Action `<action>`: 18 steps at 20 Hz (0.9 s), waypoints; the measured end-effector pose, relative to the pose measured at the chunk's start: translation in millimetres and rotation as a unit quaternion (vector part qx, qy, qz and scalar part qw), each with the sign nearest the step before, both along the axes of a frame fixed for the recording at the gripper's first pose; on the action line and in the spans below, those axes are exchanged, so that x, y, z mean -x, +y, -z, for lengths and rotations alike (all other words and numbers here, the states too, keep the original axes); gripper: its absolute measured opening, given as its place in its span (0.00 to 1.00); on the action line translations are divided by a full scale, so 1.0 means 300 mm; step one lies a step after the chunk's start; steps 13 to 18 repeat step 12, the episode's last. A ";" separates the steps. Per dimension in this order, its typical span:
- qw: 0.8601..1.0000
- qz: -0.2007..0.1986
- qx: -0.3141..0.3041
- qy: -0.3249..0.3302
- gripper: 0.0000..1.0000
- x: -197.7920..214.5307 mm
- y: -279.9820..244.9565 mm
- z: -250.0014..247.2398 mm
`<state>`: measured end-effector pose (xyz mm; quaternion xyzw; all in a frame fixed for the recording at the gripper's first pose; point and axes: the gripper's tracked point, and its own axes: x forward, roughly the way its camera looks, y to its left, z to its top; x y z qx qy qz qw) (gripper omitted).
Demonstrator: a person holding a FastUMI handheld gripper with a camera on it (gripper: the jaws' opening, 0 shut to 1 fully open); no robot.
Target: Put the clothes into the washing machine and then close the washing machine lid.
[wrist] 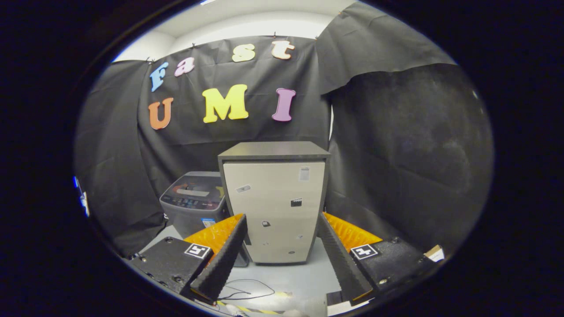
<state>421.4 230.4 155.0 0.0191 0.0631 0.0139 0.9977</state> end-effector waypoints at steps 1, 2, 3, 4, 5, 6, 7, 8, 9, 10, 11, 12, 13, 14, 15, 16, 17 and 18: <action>1.000 -0.001 0.003 -0.004 1.00 0.007 -0.009 -0.005; 1.000 -0.002 0.005 -0.007 1.00 0.019 -0.019 -0.008; 1.000 -0.005 0.006 -0.009 1.00 0.025 -0.024 -0.011; 1.000 -0.006 0.006 -0.012 1.00 0.034 -0.028 -0.014; 1.000 -0.008 0.007 -0.014 1.00 0.035 -0.031 -0.018; 1.000 -0.009 0.006 -0.016 1.00 0.040 -0.034 -0.020; 1.000 -0.011 0.005 -0.018 1.00 0.041 -0.032 -0.023; 1.000 -0.011 0.004 -0.020 1.00 0.046 -0.036 -0.024; 1.000 -0.012 0.002 -0.022 1.00 0.052 -0.037 -0.024; 1.000 -0.012 -0.001 -0.023 1.00 0.053 -0.035 -0.025; 1.000 -0.013 -0.001 -0.024 1.00 0.055 -0.037 -0.026; 1.000 -0.011 0.003 -0.024 1.00 0.054 -0.041 -0.024; 1.000 -0.011 0.003 -0.024 1.00 0.054 -0.041 -0.024; 1.000 -0.011 0.003 -0.024 1.00 0.054 -0.041 -0.024; 1.000 -0.011 0.003 -0.024 1.00 0.054 -0.041 -0.024; 1.000 -0.011 0.003 -0.024 1.00 0.054 -0.041 -0.024; 1.000 -0.011 0.003 -0.024 1.00 0.054 -0.041 -0.024; 1.000 -0.011 0.003 -0.024 1.00 0.054 -0.041 -0.024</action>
